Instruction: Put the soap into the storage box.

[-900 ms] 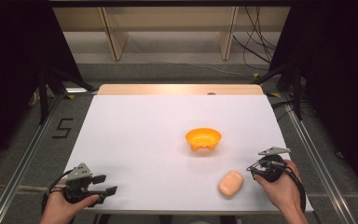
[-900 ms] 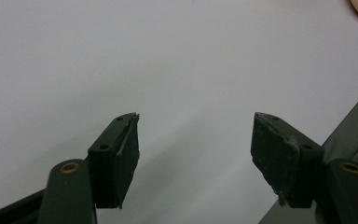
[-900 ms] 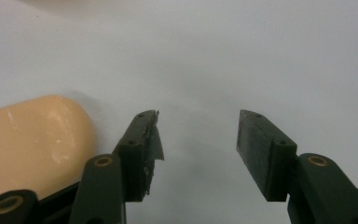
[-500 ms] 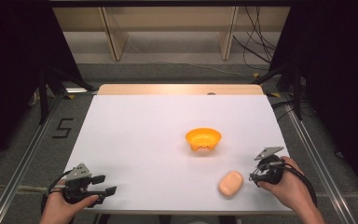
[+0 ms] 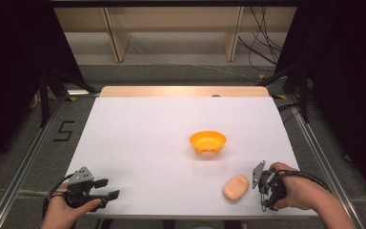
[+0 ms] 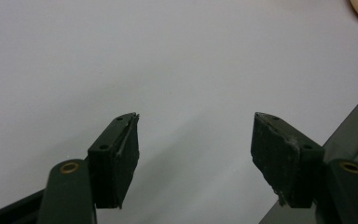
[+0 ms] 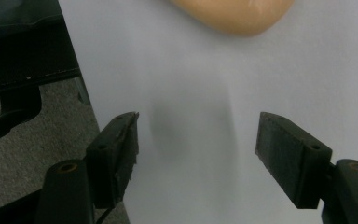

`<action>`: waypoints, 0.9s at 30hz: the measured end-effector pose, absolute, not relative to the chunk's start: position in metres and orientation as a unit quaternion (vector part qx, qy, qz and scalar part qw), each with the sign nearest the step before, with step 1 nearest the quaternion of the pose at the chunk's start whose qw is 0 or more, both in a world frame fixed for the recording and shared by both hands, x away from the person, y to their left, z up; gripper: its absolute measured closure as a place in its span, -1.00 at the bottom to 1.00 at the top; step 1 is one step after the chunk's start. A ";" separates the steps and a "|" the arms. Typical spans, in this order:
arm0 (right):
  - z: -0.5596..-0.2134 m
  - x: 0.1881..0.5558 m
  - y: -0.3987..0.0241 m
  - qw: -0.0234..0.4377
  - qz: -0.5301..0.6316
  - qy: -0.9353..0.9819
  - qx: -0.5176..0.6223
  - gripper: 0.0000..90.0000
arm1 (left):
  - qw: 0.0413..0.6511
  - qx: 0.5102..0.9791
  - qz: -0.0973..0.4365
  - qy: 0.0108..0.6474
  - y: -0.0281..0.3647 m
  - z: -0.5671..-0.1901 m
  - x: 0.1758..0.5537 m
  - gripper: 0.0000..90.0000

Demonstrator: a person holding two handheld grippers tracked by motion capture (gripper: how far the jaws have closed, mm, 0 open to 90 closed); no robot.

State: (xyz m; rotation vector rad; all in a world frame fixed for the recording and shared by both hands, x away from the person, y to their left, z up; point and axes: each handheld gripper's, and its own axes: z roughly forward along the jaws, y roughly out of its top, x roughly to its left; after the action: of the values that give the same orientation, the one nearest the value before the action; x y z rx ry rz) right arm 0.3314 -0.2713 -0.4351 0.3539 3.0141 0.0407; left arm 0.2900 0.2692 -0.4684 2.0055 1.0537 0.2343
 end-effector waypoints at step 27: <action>-0.443 0.351 -0.235 0.055 0.046 0.996 0.060 -0.54 | 0.424 0.795 0.091 0.424 0.269 -0.469 0.289 -0.29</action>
State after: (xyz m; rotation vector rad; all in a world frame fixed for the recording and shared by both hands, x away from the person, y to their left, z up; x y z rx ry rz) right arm 0.3512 -0.2354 -0.4429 0.1818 3.0228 0.1397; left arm 0.2893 0.2688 -0.4690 1.9900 1.0599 0.2284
